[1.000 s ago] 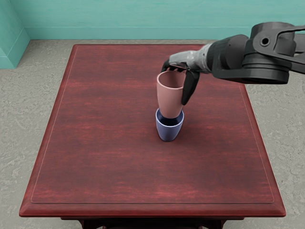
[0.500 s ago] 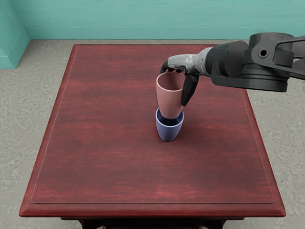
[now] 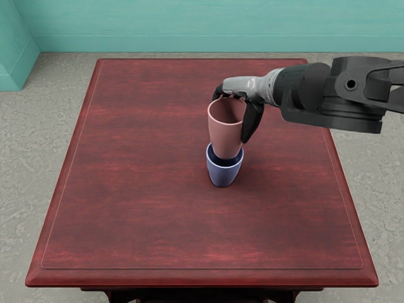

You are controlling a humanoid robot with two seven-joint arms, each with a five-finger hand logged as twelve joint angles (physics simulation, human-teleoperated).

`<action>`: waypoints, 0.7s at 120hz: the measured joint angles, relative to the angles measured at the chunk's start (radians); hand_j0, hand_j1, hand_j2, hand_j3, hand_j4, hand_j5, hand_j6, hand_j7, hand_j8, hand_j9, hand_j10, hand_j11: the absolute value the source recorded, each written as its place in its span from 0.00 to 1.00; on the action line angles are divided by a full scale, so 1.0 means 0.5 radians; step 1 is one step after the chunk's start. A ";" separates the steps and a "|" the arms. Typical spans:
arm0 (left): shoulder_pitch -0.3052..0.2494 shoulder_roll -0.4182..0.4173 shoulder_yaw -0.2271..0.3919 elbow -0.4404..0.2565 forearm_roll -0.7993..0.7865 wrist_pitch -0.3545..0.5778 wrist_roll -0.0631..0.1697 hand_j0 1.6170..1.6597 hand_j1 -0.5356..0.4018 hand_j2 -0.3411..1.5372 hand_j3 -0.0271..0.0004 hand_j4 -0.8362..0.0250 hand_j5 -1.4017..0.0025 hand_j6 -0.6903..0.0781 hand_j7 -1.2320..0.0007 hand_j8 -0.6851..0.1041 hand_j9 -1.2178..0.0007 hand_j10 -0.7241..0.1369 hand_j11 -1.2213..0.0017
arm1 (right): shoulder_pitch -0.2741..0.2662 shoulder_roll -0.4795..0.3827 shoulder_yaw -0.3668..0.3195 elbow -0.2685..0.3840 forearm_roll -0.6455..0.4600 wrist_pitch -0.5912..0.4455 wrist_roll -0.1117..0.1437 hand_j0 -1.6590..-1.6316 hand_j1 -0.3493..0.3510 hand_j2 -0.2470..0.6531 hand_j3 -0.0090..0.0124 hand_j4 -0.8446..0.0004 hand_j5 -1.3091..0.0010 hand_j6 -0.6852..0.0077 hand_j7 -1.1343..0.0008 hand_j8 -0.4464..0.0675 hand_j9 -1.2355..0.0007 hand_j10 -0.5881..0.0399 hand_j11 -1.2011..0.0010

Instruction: Pick up cup and place in cup with right hand

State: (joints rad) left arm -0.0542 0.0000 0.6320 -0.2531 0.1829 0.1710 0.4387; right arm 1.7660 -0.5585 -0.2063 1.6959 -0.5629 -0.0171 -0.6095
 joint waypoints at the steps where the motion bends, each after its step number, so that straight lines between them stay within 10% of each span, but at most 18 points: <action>1: 0.002 0.000 0.000 0.000 0.000 0.000 0.000 0.96 0.94 0.18 0.98 0.97 1.00 0.90 1.00 0.87 1.00 0.84 1.00 | 0.000 -0.001 0.000 0.002 -0.001 -0.001 0.000 0.29 0.78 0.39 0.43 0.70 0.38 0.69 0.33 0.35 0.34 0.09 0.31; 63: 0.019 0.000 0.000 0.000 0.001 0.000 0.000 0.96 0.94 0.18 0.98 0.97 1.00 0.90 1.00 0.87 1.00 0.84 1.00 | -0.065 -0.030 -0.001 0.068 -0.117 -0.080 -0.002 0.20 0.70 0.31 0.43 0.63 0.43 0.60 0.38 0.21 0.40 0.13 0.38; 84: 0.032 0.000 0.000 0.000 0.000 0.001 0.000 0.96 0.94 0.18 0.98 0.97 1.00 0.90 1.00 0.87 1.00 0.84 1.00 | -0.095 -0.022 0.000 0.070 -0.158 -0.112 -0.002 0.21 0.79 0.43 0.42 0.68 0.44 0.63 0.39 0.25 0.41 0.15 0.38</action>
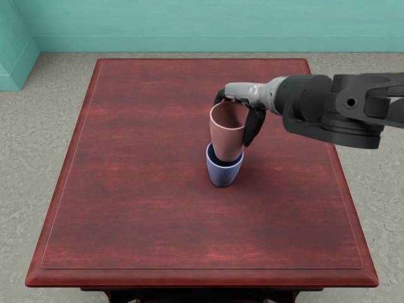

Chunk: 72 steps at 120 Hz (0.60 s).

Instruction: Pick up cup and place in cup with right hand

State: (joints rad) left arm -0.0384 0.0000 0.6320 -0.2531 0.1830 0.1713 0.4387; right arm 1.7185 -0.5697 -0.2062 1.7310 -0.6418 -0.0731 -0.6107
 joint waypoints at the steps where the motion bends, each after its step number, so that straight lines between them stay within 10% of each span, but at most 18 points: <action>1: 0.000 0.000 0.000 0.000 0.000 0.000 0.000 0.96 0.94 0.18 0.98 0.97 1.00 0.90 1.00 0.87 1.00 0.84 1.00 | -0.001 0.000 0.000 0.000 -0.001 -0.001 0.000 0.22 0.79 0.43 0.41 0.68 0.44 0.63 0.39 0.25 0.41 0.15 0.38; 31: 0.003 0.000 0.003 0.000 0.000 0.000 0.000 0.96 0.94 0.18 0.98 0.97 1.00 0.90 1.00 0.87 1.00 0.84 1.00 | -0.010 -0.007 0.001 -0.001 -0.024 0.006 0.000 0.10 0.30 0.33 0.42 0.87 0.80 0.84 0.78 0.63 0.78 0.65 0.78; 72: 0.003 0.000 0.003 0.000 0.000 0.000 0.000 0.96 0.94 0.18 0.99 0.97 1.00 0.90 1.00 0.87 1.00 0.84 1.00 | 0.001 -0.011 0.004 -0.002 -0.025 0.010 0.000 0.05 0.09 0.28 0.42 0.95 0.94 0.93 0.93 0.78 0.94 0.85 0.93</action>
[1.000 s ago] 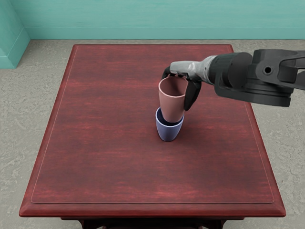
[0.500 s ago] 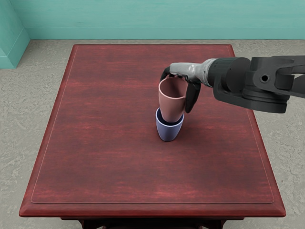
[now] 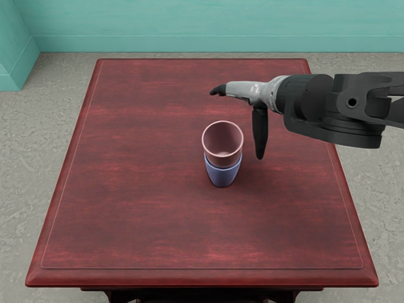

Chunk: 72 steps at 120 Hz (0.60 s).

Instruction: Pick up cup and place in cup with right hand

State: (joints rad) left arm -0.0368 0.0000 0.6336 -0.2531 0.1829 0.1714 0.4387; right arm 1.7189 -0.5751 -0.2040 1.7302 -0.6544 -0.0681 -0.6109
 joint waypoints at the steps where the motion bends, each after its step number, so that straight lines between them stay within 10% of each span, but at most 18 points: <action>1: 0.000 0.000 0.000 0.000 0.000 0.000 0.000 0.96 0.94 0.18 0.99 0.97 1.00 0.90 1.00 0.87 1.00 0.84 1.00 | 0.000 -0.001 0.001 0.000 0.001 0.000 0.000 0.05 0.09 0.28 0.42 0.95 0.94 0.93 0.93 0.78 0.94 0.85 0.94; 72: 0.028 0.000 -0.006 0.000 0.000 0.000 0.000 0.96 0.94 0.18 0.99 0.97 1.00 0.90 1.00 0.87 1.00 0.84 1.00 | -0.006 0.081 0.417 -0.040 0.581 0.163 0.000 0.04 0.05 0.27 0.42 0.96 0.97 0.95 0.97 0.81 0.97 0.89 0.97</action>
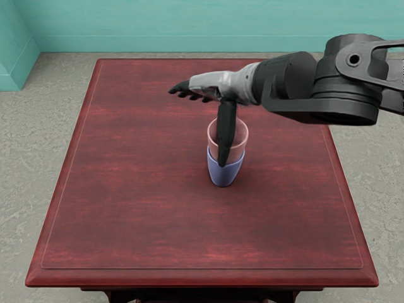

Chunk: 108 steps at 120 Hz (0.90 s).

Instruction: Pick up cup and place in cup with right hand

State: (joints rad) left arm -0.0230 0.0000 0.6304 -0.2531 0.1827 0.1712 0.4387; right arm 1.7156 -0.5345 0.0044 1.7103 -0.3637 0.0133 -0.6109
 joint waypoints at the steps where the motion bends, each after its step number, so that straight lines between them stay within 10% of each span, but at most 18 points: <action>1: 0.000 0.000 0.000 0.000 0.000 0.000 0.000 0.96 0.94 0.18 0.99 0.97 1.00 0.90 1.00 0.87 1.00 0.84 1.00 | -0.004 0.002 0.017 0.002 0.023 0.003 0.000 0.04 0.05 0.27 0.42 0.96 0.97 0.95 0.97 0.81 0.97 0.89 0.97; 18: -0.002 0.000 -0.002 0.000 0.000 -0.001 0.000 0.96 0.94 0.18 0.99 0.97 1.00 0.90 1.00 0.87 1.00 0.84 1.00 | -0.111 0.019 0.291 0.030 0.277 0.118 0.000 0.04 0.05 0.27 0.42 0.96 0.97 0.94 0.97 0.81 0.97 0.89 0.97; 69: -0.006 0.000 0.000 0.000 0.000 -0.001 0.000 0.96 0.94 0.18 0.99 0.97 1.00 0.90 1.00 0.87 1.00 0.84 1.00 | -0.945 -0.041 1.256 0.059 0.672 1.086 0.000 0.04 0.07 0.27 0.42 0.95 0.96 0.93 0.95 0.78 0.95 0.87 0.95; 108: -0.009 0.000 0.002 -0.013 0.002 -0.002 0.000 0.96 0.94 0.18 0.99 0.97 1.00 0.90 1.00 0.87 1.00 0.84 1.00 | -1.366 -0.510 1.520 0.047 1.019 1.190 0.000 0.04 0.08 0.26 0.42 0.95 0.96 0.92 0.95 0.78 0.95 0.87 0.95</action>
State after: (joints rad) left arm -0.0276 0.0000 0.6316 -0.2597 0.1838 0.1705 0.4387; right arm 1.0324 -0.7893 0.7644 1.7337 0.1457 0.6085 -0.6109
